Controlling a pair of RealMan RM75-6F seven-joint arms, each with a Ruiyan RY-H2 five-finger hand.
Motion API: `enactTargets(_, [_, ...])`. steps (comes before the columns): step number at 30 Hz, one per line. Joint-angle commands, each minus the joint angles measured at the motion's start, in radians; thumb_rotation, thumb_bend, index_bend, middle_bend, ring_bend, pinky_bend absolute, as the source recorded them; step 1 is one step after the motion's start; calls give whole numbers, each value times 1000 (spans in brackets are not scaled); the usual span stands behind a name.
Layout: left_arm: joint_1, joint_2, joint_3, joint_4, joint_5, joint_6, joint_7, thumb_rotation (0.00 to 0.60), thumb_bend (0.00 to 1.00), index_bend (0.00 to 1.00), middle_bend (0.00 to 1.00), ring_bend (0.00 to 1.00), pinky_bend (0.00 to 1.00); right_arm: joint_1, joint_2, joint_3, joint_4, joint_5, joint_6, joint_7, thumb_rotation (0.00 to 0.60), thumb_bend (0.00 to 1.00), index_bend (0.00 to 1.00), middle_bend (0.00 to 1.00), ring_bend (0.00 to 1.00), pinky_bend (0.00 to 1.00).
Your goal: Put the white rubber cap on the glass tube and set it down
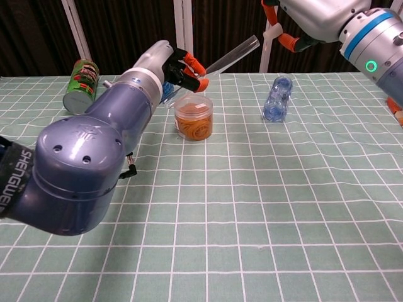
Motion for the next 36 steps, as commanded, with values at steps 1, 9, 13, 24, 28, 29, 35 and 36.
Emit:
enactTargets(1, [-2,-2,-3,2,-2,0,1,600,790,543,500,108,0,1,-2,-1,-1,0,0,-1,600,489,652,228,103,88])
enactTargets(9, [-5,-8,-6,4,-4,-4,2,600,790,543,500,109,0,3,-6,-1,-1,1,-1,-4,600,491,652,228,103,88])
enactTargets(13, [-5,-10,-5,3,-4,-3,2,600,791,543,500,108,0,4,-7,-1,1,2,-1,-5,600,493,652,229,103,88])
enactTargets(24, [-7,-18,-17,-1,-9,4,2,600,791,543,500,108,0,2,-8,-6,-4,1,0,-7,600,494,652,229,103,88])
enactTargets(28, [-8,-19,-16,-3,-6,5,3,600,791,543,500,108,0,1,-9,-7,-5,1,0,-8,600,494,652,228,103,88])
enactTargets(29, [-8,-19,-16,-3,-6,5,3,600,791,543,500,108,0,1,-10,-7,-5,2,0,-8,600,495,652,229,103,88])
enactTargets(35, [-8,-21,-19,-2,-8,4,1,600,791,542,501,108,0,1,-10,-8,-6,2,0,-9,600,494,652,229,103,88])
enactTargets(36, [-9,-22,-20,-3,-8,3,1,600,791,542,501,108,0,1,-10,-8,-6,2,0,-9,600,495,652,229,103,88])
